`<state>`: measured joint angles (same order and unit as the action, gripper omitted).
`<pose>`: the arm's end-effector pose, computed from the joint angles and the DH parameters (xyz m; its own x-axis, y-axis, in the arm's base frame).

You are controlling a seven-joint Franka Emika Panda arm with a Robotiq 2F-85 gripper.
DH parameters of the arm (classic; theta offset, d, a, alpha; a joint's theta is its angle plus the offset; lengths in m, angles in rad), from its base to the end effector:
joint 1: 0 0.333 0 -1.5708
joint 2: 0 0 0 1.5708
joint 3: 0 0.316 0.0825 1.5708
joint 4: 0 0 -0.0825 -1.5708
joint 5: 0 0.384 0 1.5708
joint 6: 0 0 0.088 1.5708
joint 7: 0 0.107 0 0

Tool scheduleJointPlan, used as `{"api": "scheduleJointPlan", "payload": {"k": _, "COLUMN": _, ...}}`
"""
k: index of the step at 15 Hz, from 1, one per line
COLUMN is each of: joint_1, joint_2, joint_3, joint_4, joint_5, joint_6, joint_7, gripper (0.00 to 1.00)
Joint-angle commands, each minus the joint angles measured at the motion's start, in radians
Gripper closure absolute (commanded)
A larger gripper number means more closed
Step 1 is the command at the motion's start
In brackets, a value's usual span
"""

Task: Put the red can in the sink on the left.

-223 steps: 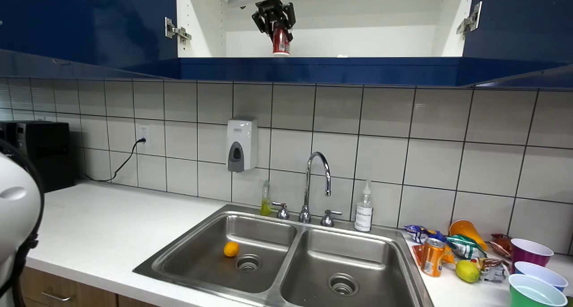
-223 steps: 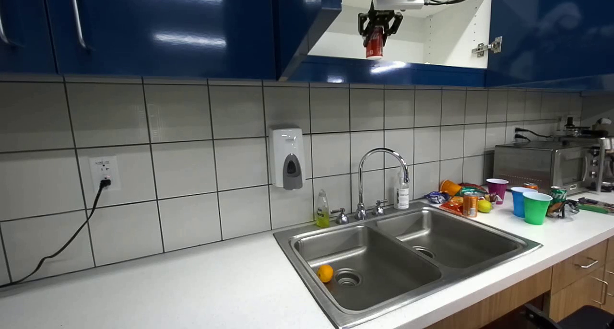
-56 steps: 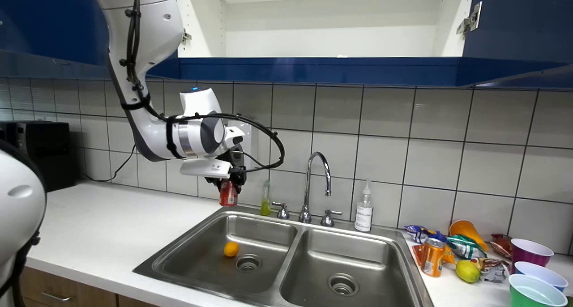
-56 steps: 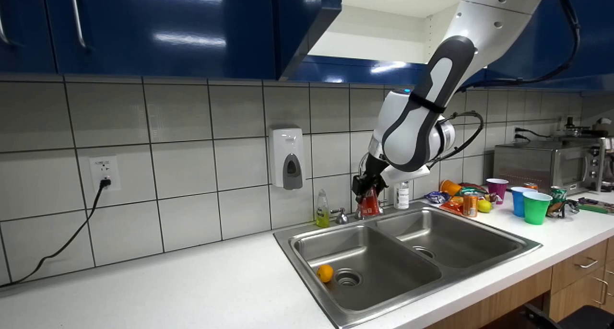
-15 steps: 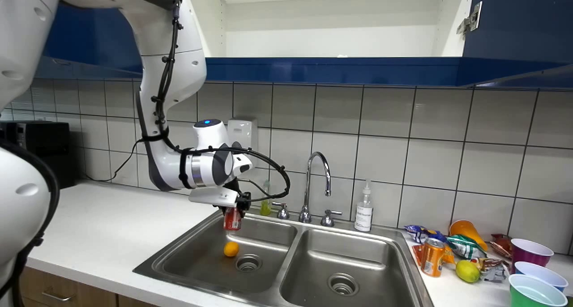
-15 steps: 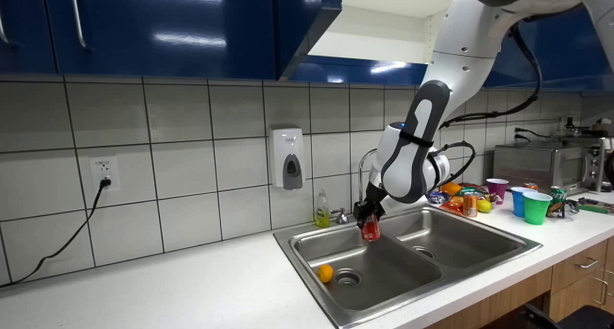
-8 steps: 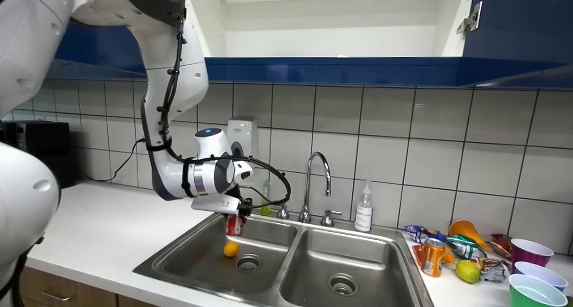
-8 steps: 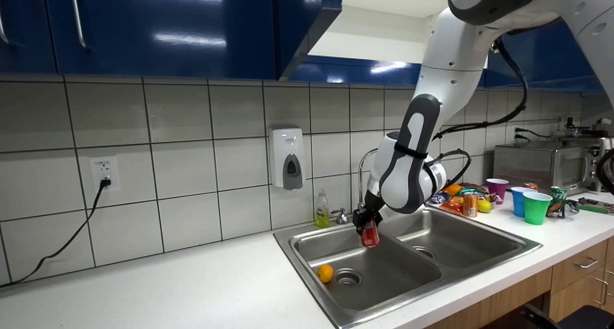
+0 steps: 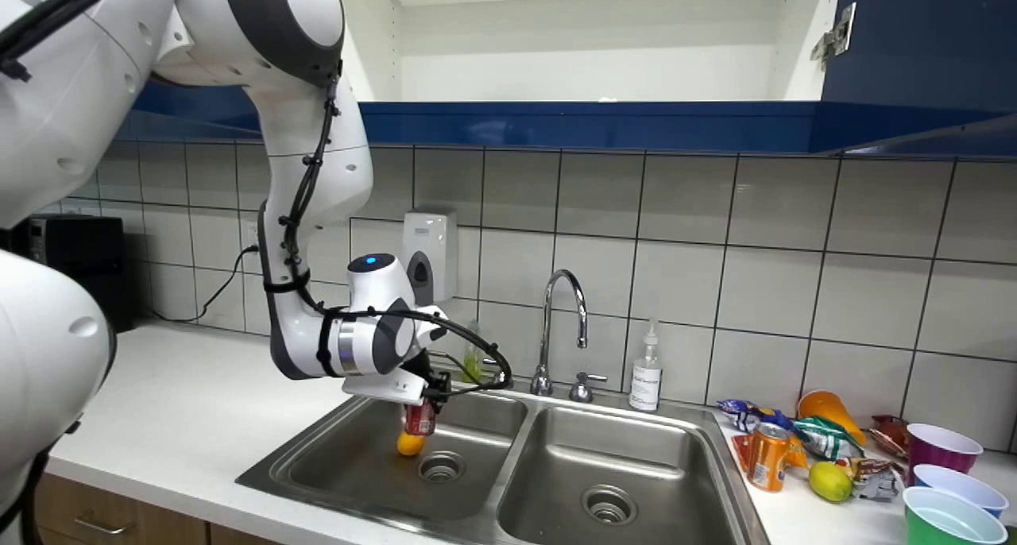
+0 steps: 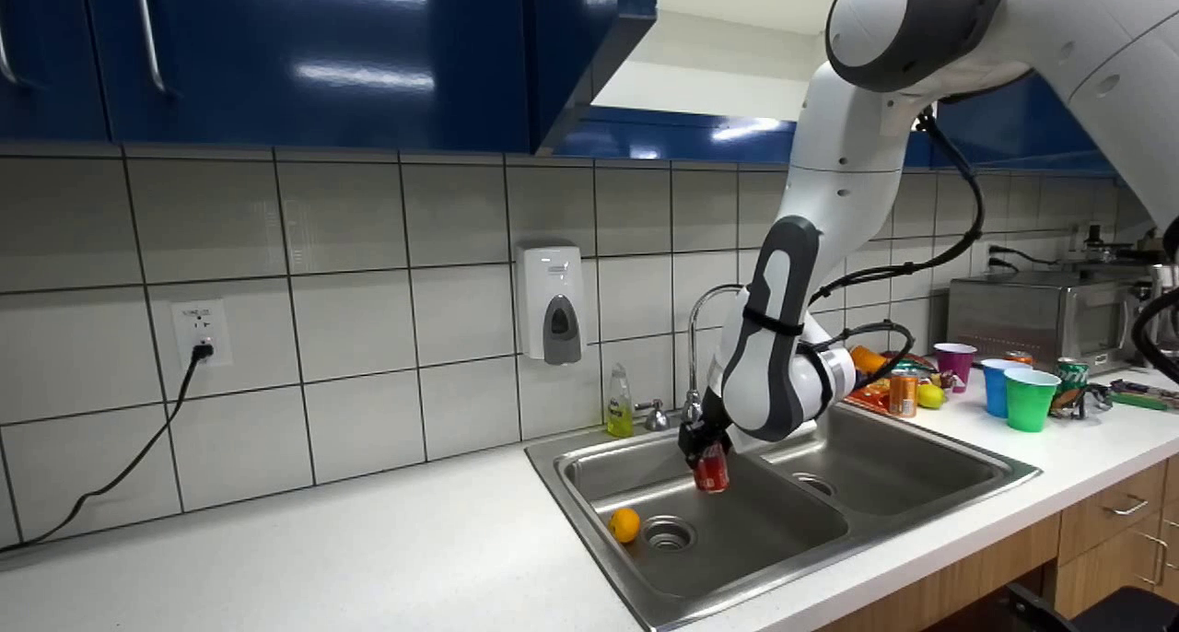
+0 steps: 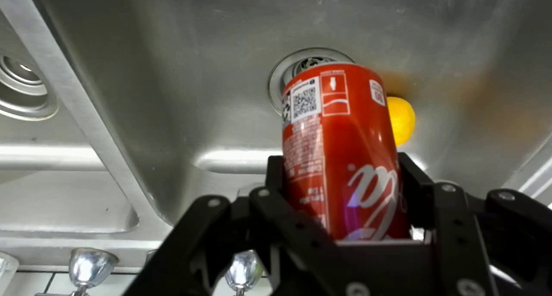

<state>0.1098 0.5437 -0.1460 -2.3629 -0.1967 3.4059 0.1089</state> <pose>0.5310 0.0006 0.1556 0.8748 0.1034 0.4733 0.0802 -0.9944 0.0690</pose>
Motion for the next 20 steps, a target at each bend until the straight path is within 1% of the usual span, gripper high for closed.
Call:
{"api": "scheduleJointPlan", "payload": {"k": 1, "joint_1": -0.008, "joint_2": 0.064, "joint_3": 0.028, "joint_4": 0.045, "joint_5": 0.096, "joint_6": 0.050, "joint_7": -0.068, "gripper": 0.62}}
{"api": "scheduleJointPlan", "payload": {"k": 3, "joint_1": -0.015, "joint_2": 0.094, "joint_3": 0.043, "joint_4": 0.064, "joint_5": 0.117, "joint_6": 0.053, "joint_7": -0.076, "gripper": 0.62}}
{"api": "scheduleJointPlan", "payload": {"k": 9, "joint_1": 0.000, "joint_2": 0.162, "joint_3": 0.037, "joint_4": 0.108, "joint_5": 0.155, "joint_6": 0.064, "joint_7": -0.093, "gripper": 0.62}}
{"api": "scheduleJointPlan", "payload": {"k": 11, "joint_1": -0.006, "joint_2": 0.185, "joint_3": 0.040, "joint_4": 0.124, "joint_5": 0.156, "joint_6": 0.073, "joint_7": -0.098, "gripper": 0.62}}
{"api": "scheduleJointPlan", "payload": {"k": 13, "joint_1": -0.010, "joint_2": 0.199, "joint_3": 0.044, "joint_4": 0.158, "joint_5": 0.154, "joint_6": 0.046, "joint_7": -0.099, "gripper": 0.62}}
{"api": "scheduleJointPlan", "payload": {"k": 20, "joint_1": -0.033, "joint_2": 0.272, "joint_3": 0.056, "joint_4": 0.211, "joint_5": 0.142, "joint_6": 0.056, "joint_7": -0.101, "gripper": 0.62}}
